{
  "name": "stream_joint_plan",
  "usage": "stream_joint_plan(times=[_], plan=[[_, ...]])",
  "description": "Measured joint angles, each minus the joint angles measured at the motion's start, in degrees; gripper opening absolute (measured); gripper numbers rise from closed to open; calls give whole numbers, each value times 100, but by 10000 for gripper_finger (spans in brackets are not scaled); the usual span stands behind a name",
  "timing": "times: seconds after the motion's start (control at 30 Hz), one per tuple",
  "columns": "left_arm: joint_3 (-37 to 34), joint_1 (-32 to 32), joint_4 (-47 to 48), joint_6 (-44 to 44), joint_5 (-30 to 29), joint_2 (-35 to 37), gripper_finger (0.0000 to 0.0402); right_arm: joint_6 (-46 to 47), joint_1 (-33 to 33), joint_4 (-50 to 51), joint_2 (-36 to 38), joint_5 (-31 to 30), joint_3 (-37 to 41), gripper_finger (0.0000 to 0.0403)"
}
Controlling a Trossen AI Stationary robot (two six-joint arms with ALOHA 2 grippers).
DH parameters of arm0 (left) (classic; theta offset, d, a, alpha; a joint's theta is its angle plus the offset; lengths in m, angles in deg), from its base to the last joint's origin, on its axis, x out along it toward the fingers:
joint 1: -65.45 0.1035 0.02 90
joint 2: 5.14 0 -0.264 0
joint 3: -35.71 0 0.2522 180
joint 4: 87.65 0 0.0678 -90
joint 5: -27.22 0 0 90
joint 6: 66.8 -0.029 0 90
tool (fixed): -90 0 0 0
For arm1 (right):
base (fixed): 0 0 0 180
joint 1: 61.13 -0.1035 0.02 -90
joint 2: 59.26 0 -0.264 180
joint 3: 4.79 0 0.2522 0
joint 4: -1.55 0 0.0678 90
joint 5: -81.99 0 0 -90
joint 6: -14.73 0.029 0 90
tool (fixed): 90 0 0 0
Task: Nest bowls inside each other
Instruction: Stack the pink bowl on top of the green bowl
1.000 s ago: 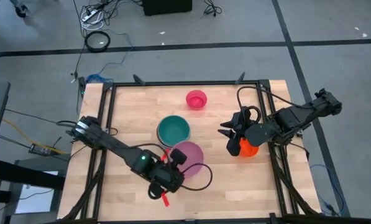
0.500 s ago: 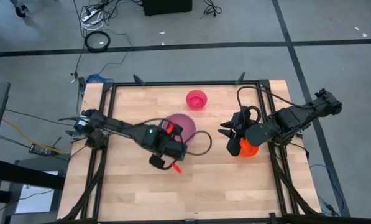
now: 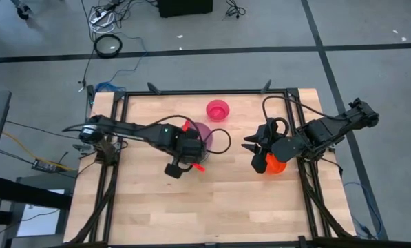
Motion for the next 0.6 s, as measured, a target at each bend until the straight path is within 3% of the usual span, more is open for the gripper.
stream_joint_plan(times=[0.17,0.6], plan=[[-381,0,-184,234,53,0,6,0,0,15,0,43,-1,104],[-614,25,-649,683,47,81,97,-46,63,127,-9,108,0,103]])
